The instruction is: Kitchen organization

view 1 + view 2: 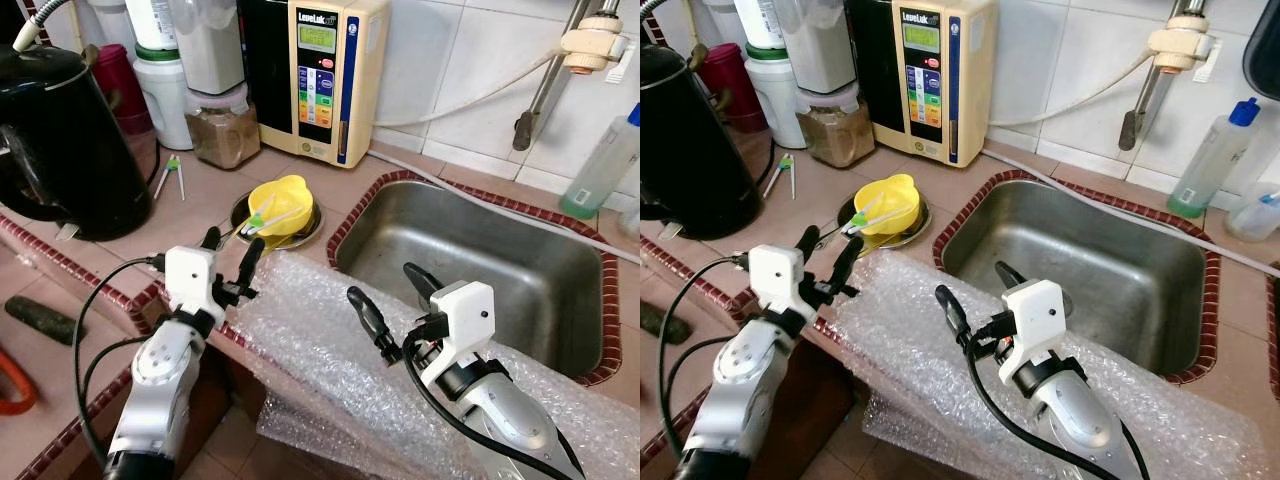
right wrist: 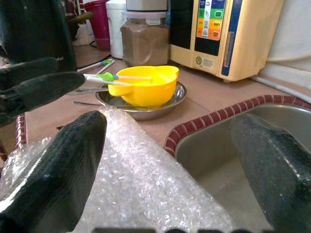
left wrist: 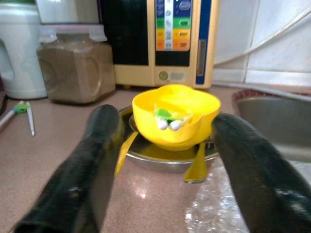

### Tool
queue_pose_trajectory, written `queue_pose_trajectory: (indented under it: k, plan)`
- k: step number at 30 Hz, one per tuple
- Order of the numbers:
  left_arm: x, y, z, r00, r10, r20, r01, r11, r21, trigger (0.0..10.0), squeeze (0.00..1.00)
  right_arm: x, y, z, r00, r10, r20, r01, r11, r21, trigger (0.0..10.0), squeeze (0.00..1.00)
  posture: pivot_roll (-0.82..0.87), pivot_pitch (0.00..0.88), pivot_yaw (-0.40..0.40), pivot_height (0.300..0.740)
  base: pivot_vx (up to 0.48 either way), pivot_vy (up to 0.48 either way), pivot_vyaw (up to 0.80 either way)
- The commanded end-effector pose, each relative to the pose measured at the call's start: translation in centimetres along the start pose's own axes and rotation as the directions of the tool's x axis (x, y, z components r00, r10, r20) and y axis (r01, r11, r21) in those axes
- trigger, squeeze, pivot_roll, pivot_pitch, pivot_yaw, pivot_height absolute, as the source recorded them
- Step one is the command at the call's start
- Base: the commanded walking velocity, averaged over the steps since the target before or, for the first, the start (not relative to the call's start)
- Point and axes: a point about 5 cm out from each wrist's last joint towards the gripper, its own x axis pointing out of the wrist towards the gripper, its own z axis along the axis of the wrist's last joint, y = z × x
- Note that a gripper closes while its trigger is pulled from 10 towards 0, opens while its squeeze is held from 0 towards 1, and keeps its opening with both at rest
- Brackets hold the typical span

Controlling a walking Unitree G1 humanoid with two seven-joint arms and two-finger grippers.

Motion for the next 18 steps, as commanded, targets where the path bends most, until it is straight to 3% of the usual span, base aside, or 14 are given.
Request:
queue_pose_trajectory:
  k: [1,5,8,12,15,18]
  plan:
    - [-1.2,0.1,1.5,1.000,-0.009,0.030,0.008,1.000,0.012,10.0,1.00,0.0,-0.5,0.8,0.999,-0.020,0.035,0.020,1.000,-0.012,10.0,0.00,-0.03,0.027,0.010,0.740,0.000,0.000,0.00]
    - [-2.6,0.5,1.9,0.999,0.043,0.012,-0.043,0.999,0.019,10.0,1.00,-0.3,-1.1,0.9,0.997,-0.068,0.038,0.068,0.998,-0.002,10.0,0.00,-0.02,0.029,0.007,0.740,0.000,0.000,0.00]
    - [-4.1,0.1,1.6,0.999,0.032,-0.023,-0.030,0.997,0.072,10.0,1.00,-0.3,-1.0,1.0,0.997,-0.072,0.037,0.072,0.997,-0.002,10.0,0.00,-0.02,0.029,0.004,0.740,0.000,0.000,0.00]
    - [-4.2,0.9,1.6,0.996,0.076,-0.043,-0.072,0.994,0.085,10.0,1.00,-0.4,-1.1,1.1,0.996,-0.078,0.037,0.079,0.997,-0.007,10.0,0.00,-0.02,0.031,0.002,0.740,0.000,0.000,0.00]
    - [-4.7,1.4,1.1,0.986,0.123,-0.113,-0.110,0.987,0.118,10.0,1.00,-0.6,-1.3,0.9,0.995,-0.100,0.029,0.101,0.995,-0.007,10.0,0.00,-0.02,0.031,0.006,0.740,0.000,0.000,0.00]
    - [-4.6,1.3,1.1,0.985,0.117,-0.129,-0.103,0.989,0.110,10.0,1.00,-0.6,-1.4,0.8,0.994,-0.106,0.023,0.106,0.994,-0.010,10.0,0.00,-0.02,0.032,0.010,0.740,0.000,0.000,-0.66]
